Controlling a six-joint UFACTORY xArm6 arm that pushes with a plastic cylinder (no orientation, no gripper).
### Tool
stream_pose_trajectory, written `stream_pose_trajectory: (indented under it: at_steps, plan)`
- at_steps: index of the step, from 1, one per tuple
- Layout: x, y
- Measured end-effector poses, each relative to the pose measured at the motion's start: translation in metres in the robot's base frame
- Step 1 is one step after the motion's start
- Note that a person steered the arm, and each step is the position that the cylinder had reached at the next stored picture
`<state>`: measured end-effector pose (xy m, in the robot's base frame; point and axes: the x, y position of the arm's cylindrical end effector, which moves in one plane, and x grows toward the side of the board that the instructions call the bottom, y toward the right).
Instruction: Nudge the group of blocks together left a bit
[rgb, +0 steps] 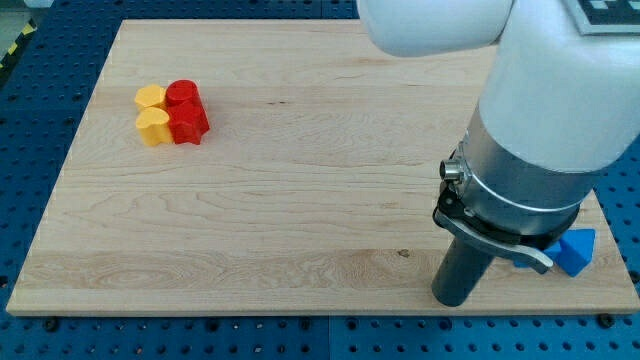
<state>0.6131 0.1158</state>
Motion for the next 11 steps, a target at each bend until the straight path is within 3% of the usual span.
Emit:
stream_pose_trajectory:
  at_steps: [7, 9, 10, 11]
  plan:
    - [0.005, 0.051]
    - [0.004, 0.114]
    - [0.004, 0.117]
    - [-0.018, 0.133]
